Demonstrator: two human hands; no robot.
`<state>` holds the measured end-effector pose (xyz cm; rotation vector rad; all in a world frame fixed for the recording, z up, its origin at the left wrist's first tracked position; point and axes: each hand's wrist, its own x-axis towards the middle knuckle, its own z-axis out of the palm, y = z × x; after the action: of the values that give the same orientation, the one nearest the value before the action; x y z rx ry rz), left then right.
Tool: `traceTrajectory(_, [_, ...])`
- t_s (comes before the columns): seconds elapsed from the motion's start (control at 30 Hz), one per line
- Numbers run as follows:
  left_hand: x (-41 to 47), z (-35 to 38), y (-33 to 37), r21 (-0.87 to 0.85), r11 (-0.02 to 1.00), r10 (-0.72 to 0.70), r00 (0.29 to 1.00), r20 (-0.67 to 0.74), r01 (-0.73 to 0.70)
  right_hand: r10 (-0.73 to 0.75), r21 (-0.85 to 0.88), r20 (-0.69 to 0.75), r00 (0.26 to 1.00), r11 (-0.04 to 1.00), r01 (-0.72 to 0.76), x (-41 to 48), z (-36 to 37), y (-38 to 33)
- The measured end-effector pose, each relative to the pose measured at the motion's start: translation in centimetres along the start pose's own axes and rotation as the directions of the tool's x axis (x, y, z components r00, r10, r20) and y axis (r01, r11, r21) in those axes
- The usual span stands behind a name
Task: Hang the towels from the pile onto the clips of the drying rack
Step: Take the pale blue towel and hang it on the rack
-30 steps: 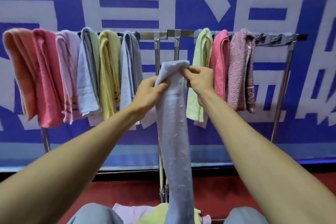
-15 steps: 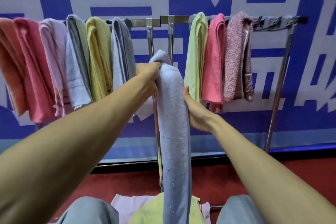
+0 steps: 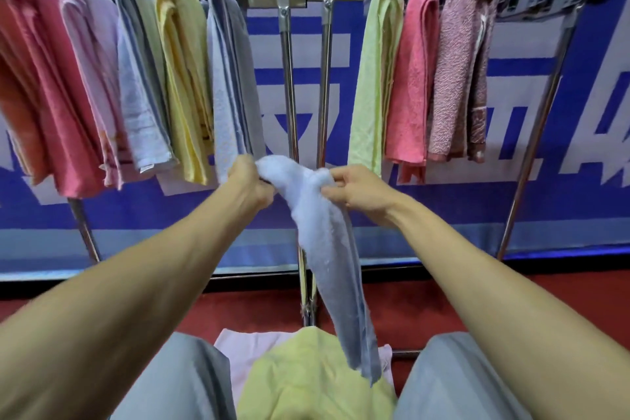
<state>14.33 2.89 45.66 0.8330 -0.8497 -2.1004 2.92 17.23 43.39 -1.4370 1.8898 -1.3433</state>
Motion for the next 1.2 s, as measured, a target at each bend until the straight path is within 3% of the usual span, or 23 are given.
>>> traceTrajectory(0.07, [0.6, -1.6, -2.6, 0.157, 0.987, -0.064, 0.991, 0.119, 0.045, -0.007, 0.101, -0.097, 0.995, 0.995, 0.017, 0.8, -0.1, -1.6])
traceTrajectory(0.13, [0.3, -3.2, -5.0, 0.485, 0.874, -0.104, 0.974, 0.203, -0.008, 0.033, 0.152, -0.200, 0.979, 0.988, -0.003, 1.6, -0.7, -2.9])
traceTrajectory(0.2, [-0.1, -4.1, -6.1, 0.617, 0.783, -0.117, 0.958, 0.263, -0.074, 0.103, 0.179, -0.294, 0.950, 0.983, -0.051, 2.0, -1.3, -4.1])
traceTrajectory(0.33, [-1.3, -3.8, -4.4, 0.516, 0.827, -0.033, 0.897, 0.440, -0.223, 0.238, 0.342, -0.376, 0.896, 0.934, -0.105, 2.1, -2.3, -5.6])
traceTrajectory(0.5, [-3.7, -1.9, -3.6, 0.540, 0.675, 0.101, 0.788, 0.607, -0.503, 0.351, 0.543, -0.380, 0.856, 0.834, -0.101, 1.6, -3.8, -5.7])
traceTrajectory(0.63, [-4.7, 0.7, -3.5, 0.452, 0.694, 0.191, 0.749, 0.635, -0.560, 0.419, 0.621, -0.267, 0.868, 0.763, -0.178, -0.2, -7.0, -4.2])
traceTrajectory(0.7, [-5.1, 2.5, -3.1, 0.454, 0.642, 0.215, 0.714, 0.666, -0.617, 0.456, 0.487, -0.246, 0.855, 0.821, -0.298, -1.3, -8.6, -3.4])
traceTrajectory(0.77, [-5.2, 4.5, -2.6, 0.472, 0.579, 0.215, 0.683, 0.698, -0.664, 0.419, 0.206, -0.376, 0.826, 0.907, -0.367, -2.1, -9.9, -2.6])
traceTrajectory(0.87, [-5.6, 7.3, -2.0, 0.503, 0.507, 0.213, 0.667, 0.714, -0.700, 0.175, -0.046, -0.586, 0.791, 0.968, -0.247, -2.1, -10.4, -2.0])
traceTrajectory(0.93, [-6.1, 9.3, -1.8, 0.524, 0.471, 0.190, 0.661, 0.726, -0.710, 0.109, 0.006, -0.523, 0.845, 0.992, -0.125, -2.2, -10.1, -2.3])
traceTrajectory(1.0, [-7.0, 10.9, -1.5, 0.545, 0.423, 0.143, 0.647, 0.749, -0.724, 0.129, 0.162, -0.374, 0.918, 0.984, -0.072, -2.5, -9.6, -2.7])
traceTrajectory(1.1, [-8.1, 13.0, -0.7, 0.552, 0.316, 0.091, 0.604, 0.792, -0.772, 0.149, 0.556, -0.121, 0.981, 0.829, -0.057, -2.8, -9.5, -3.4])
traceTrajectory(1.2, [-9.1, 14.4, 0.5, 0.545, 0.264, 0.050, 0.575, 0.817, -0.796, 0.103, 0.693, 0.035, 0.994, 0.714, -0.098, -2.6, -10.2, -3.2])
